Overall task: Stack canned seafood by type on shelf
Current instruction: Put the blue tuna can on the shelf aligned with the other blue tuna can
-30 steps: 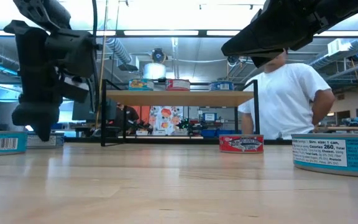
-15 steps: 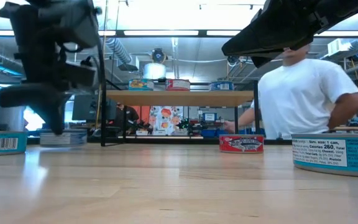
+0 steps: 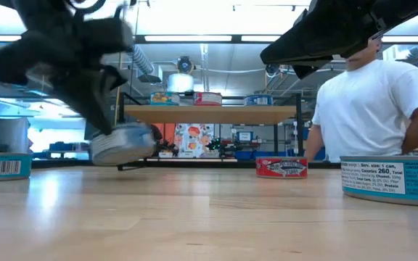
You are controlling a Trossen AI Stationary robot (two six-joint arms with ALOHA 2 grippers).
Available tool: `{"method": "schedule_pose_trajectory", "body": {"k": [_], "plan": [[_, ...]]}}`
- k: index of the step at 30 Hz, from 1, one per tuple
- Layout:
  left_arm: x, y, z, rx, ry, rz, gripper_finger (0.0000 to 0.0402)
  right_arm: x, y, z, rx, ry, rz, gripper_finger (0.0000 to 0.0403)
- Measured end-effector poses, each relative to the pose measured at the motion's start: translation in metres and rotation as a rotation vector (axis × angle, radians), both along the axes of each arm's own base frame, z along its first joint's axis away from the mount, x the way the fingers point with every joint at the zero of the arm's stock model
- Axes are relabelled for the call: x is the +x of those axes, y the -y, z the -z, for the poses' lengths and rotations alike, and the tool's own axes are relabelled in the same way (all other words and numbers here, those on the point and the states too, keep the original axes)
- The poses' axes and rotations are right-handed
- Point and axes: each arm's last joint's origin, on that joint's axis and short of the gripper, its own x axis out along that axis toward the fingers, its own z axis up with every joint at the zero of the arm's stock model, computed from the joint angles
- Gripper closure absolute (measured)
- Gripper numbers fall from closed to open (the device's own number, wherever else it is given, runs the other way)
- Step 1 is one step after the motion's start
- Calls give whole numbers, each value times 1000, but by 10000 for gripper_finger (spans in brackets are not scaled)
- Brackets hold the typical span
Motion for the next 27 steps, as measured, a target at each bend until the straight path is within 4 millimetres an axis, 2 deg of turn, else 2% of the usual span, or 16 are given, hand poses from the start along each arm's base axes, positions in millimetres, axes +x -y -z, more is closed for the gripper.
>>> {"method": "schedule_pose_trajectory", "body": {"k": [4, 9, 16, 21, 27], "plan": [[12, 4, -8, -12, 127, 86, 401, 1, 0, -1, 2, 16, 15, 386], [25, 5, -16, -41, 259, 181, 401, 4, 2, -7, 3, 14, 121, 365], [34, 1, -19, -118, 311, 295, 401, 15, -1, -27, -197, 26, 179, 331], [39, -3, -22, -176, 354, 341, 401, 30, -8, -30, -351, -17, 123, 284], [41, -5, -24, -236, 378, 378, 401, 50, -21, -36, -516, -152, 111, 209]]}}
